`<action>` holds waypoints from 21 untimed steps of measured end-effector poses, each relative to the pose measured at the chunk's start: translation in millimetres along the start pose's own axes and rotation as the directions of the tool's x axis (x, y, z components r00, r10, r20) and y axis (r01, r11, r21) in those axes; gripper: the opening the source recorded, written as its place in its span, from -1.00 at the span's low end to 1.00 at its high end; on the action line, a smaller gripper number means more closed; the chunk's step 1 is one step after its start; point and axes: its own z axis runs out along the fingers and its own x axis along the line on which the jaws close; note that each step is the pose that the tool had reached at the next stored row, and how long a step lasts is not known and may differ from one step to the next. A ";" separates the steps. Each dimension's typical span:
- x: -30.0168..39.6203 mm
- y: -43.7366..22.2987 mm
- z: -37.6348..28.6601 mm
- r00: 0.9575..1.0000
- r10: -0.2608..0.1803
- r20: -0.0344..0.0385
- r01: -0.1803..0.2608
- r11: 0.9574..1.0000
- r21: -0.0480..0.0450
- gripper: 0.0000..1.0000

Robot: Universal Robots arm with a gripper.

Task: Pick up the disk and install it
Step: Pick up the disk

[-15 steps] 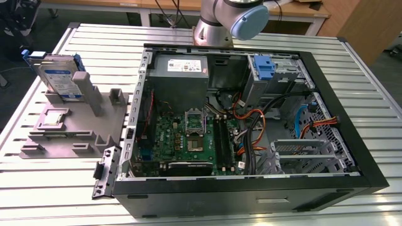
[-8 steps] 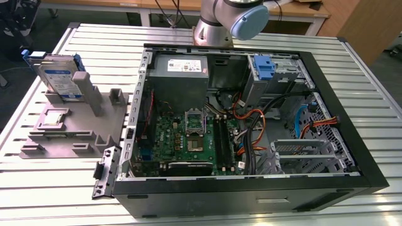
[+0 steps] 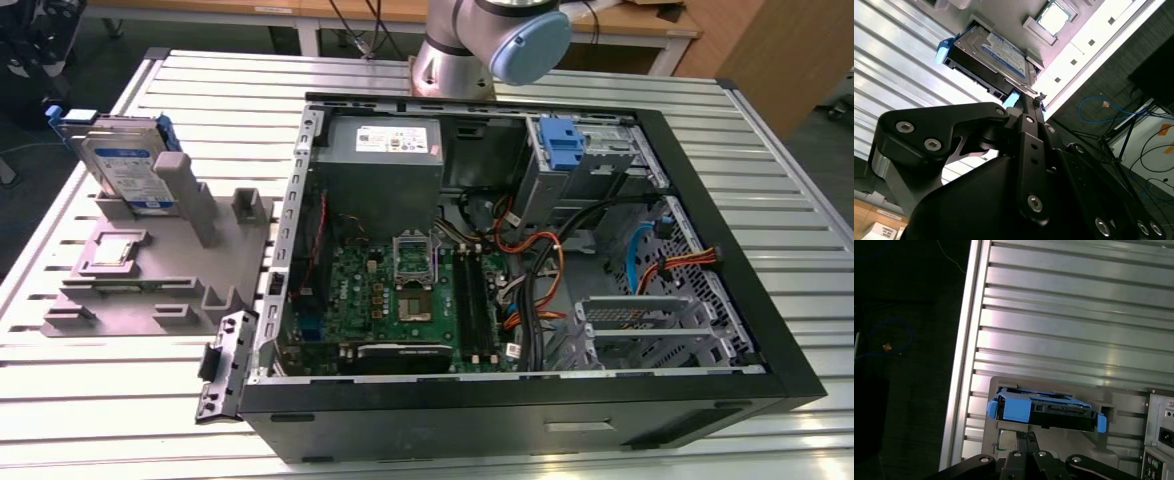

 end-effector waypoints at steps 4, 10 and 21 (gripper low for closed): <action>0.0 0.0 0.0 1.000 -0.004 0.000 0.004 1.000 0.000 -0.80; 0.0 0.0 0.0 0.999 -0.054 -0.002 0.054 0.999 0.000 -0.80; 0.0 0.0 0.0 0.989 -0.146 -0.006 0.146 0.989 -0.001 -0.80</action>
